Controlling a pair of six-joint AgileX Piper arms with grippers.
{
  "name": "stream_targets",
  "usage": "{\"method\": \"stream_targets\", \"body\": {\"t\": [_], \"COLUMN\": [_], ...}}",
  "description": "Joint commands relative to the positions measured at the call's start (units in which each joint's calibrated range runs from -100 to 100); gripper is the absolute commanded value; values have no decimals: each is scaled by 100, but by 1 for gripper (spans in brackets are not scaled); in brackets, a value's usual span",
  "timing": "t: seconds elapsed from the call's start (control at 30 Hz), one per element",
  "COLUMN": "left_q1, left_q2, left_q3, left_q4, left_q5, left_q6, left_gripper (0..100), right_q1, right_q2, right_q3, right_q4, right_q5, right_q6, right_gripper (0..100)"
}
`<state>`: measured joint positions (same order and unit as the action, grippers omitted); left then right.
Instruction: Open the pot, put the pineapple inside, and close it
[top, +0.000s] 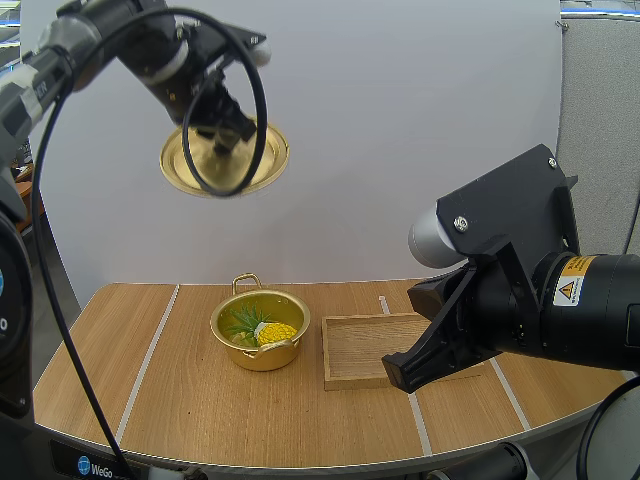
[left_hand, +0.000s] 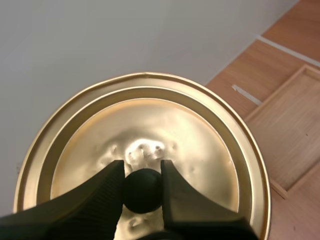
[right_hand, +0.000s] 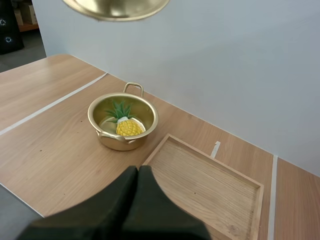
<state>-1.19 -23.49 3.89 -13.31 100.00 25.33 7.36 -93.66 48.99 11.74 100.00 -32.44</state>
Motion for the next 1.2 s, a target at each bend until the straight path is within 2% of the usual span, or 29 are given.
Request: {"method": "stream_targets", "body": {"t": [0.0,0.07,0.43,0.63,0.83,1.17], "left_q1": [-10,-10,-10,-10,-10,-10], "left_q2": [-8,-8,4,466,1068,1898], "left_q3": [529,938,2619,2690,2690,2690], "left_q4": [-138,-162,-592,-678,-1046,-1060], "left_q5": [0,-19,-2328,-2590,-2924,-3253], "left_q6": [188,298,934,1041,1177,1255], "left_gripper": [0,0,0,0,0,0], "right_q1": [-24,-24,-24,-24,-24,-24], "right_q2": [-52,-52,-52,-52,-52,-52], "right_q3": [22,22,22,22,22,22], "right_q4": [-3,-3,-3,-3,-3,-3], "right_q5": [0,0,0,0,0,0], "right_q6": [-27,-27,-27,-27,-27,-27], "right_gripper": [0,0,0,0,0,0]}}
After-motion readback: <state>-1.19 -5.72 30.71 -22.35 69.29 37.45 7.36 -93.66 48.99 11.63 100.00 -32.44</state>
